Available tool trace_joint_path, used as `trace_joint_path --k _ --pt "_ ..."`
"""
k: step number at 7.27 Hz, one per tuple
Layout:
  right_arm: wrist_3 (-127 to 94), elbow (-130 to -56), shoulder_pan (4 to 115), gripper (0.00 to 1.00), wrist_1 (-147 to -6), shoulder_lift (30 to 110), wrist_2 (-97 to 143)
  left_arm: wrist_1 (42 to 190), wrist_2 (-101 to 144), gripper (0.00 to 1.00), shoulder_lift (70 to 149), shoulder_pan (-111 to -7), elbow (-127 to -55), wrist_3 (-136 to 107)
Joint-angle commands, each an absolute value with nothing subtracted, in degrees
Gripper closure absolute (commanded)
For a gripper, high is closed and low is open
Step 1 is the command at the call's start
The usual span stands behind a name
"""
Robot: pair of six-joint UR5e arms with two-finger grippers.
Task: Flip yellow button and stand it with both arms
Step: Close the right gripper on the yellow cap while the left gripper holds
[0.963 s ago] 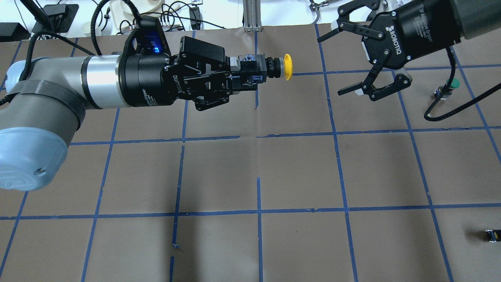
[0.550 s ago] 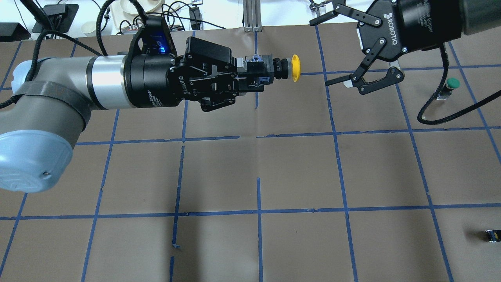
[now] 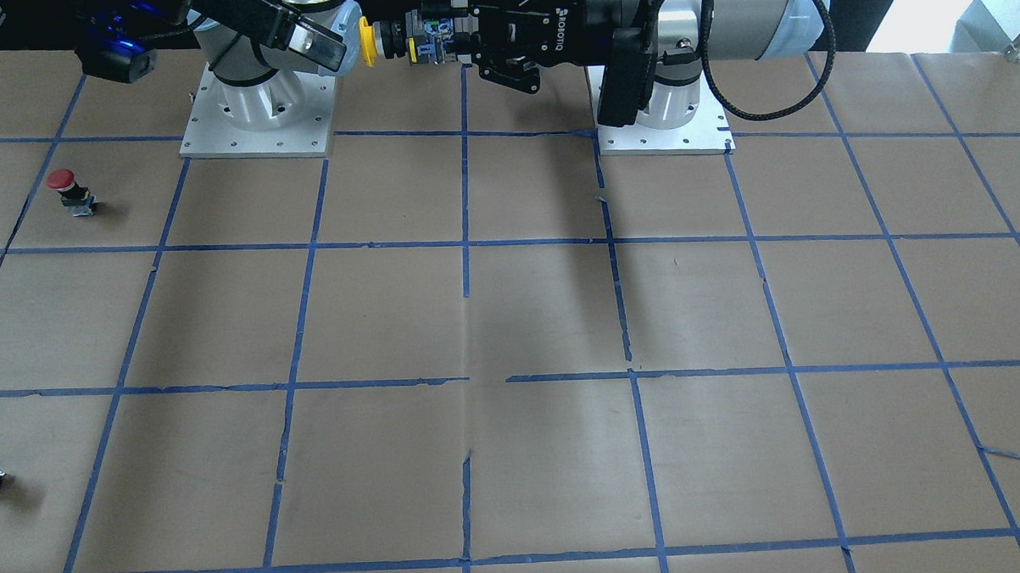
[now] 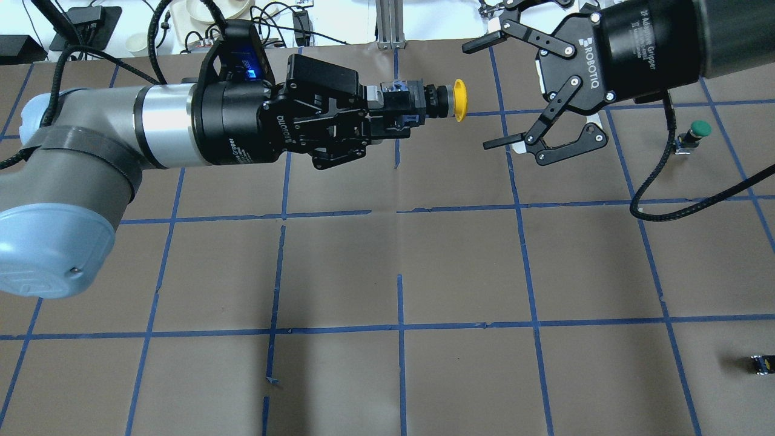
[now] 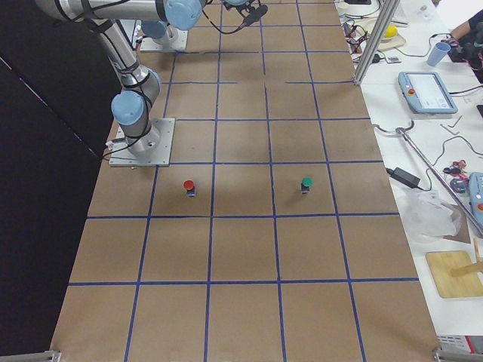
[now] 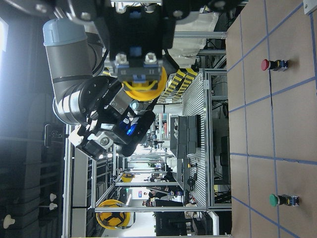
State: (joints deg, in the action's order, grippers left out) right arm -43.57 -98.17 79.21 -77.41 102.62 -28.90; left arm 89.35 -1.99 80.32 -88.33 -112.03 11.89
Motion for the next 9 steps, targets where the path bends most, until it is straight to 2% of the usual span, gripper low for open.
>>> trace_joint_path --k 1,3,5,7,9 --pt "-44.1 -98.4 79.6 0.02 -77.8 102.5 -27.4 89.1 -1.9 0.91 79.9 -88.3 -112.1 11.9" --pt "-44.6 -98.4 79.8 0.1 -77.5 102.5 -24.7 89.1 -1.9 0.91 79.9 -88.3 -112.2 11.9" --pt "-44.9 -98.5 79.7 0.12 -78.0 102.5 -24.3 88.9 -1.9 0.91 79.9 -88.3 -112.3 12.0" --pt "-44.8 -98.5 79.7 0.25 -78.0 102.4 -24.6 88.9 -1.9 0.91 79.7 -88.3 -112.4 12.0" --pt "-44.9 -99.1 79.7 0.52 -78.0 102.5 -24.8 88.9 -1.9 0.91 79.6 -88.3 -112.5 12.3"
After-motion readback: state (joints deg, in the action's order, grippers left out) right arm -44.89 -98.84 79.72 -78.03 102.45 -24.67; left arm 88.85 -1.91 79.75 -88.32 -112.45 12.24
